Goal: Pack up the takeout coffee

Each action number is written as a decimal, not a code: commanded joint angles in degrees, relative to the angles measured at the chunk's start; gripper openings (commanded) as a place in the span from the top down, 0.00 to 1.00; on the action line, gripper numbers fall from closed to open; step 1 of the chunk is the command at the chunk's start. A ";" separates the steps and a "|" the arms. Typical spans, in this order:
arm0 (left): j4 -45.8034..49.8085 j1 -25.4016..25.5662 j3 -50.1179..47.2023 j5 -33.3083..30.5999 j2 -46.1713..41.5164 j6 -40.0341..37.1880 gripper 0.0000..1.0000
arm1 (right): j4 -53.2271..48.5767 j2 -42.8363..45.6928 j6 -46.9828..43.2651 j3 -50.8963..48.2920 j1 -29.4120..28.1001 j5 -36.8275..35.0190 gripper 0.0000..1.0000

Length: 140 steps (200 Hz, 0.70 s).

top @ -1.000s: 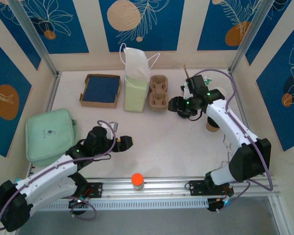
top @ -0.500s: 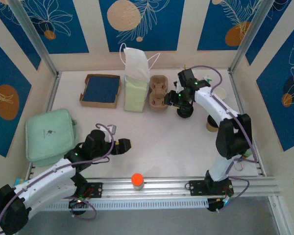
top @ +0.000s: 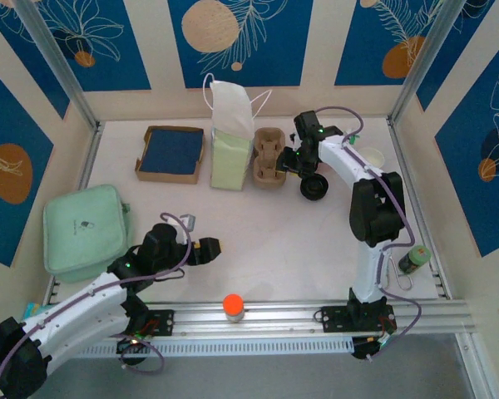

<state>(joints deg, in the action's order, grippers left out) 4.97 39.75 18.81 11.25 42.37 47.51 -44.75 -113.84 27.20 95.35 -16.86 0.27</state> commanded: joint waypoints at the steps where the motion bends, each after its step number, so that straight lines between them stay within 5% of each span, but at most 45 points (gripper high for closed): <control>1: -0.02 -0.70 -0.35 -1.13 -0.78 -0.25 0.17 | -1.75 -0.99 -0.48 2.39 -0.36 -0.36 0.58; 140: 0.36 -0.81 -0.24 -1.49 -1.13 -0.71 0.16 | -1.13 -2.87 0.08 2.98 -0.81 0.65 0.64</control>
<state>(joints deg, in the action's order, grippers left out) 5.15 39.75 18.79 10.39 42.04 47.48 -45.21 -115.39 27.22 97.12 -17.15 0.01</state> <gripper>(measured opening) 0.835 0.363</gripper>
